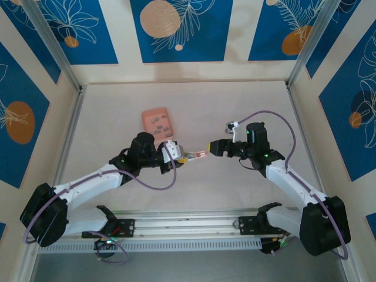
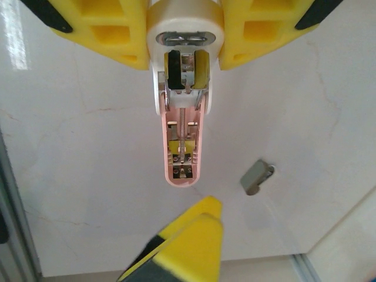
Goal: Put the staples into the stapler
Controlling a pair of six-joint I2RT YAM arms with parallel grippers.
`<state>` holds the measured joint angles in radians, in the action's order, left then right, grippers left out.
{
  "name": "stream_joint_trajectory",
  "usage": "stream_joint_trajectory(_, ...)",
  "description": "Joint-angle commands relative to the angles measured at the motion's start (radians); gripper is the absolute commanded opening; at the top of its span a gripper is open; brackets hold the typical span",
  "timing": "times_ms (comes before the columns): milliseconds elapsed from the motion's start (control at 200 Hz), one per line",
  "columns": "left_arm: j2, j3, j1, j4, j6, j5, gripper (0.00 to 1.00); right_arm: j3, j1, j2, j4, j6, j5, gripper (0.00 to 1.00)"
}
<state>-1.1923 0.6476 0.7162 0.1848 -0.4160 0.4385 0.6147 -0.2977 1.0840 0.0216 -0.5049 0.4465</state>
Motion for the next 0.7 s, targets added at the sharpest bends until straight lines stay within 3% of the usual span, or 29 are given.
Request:
stream_joint_trajectory(0,0.031,-0.038,0.015,0.137,0.047,-0.059,0.08,-0.018,0.001,-0.026,-0.040,-0.236,0.103,0.76)
stream_joint_trajectory(200,0.031,-0.066,0.019,0.206,0.073,-0.077,0.09,-0.067,-0.039,-0.009,-0.238,-0.482,0.120,0.74)
stream_joint_trajectory(375,0.027,-0.087,0.019,0.282,0.108,-0.060,0.09,-0.047,-0.077,0.031,-0.282,-0.529,0.092,0.68)
stream_joint_trajectory(695,0.034,-0.101,0.021,0.329,0.139,-0.058,0.09,-0.048,-0.109,0.106,-0.445,-0.591,0.100,0.47)
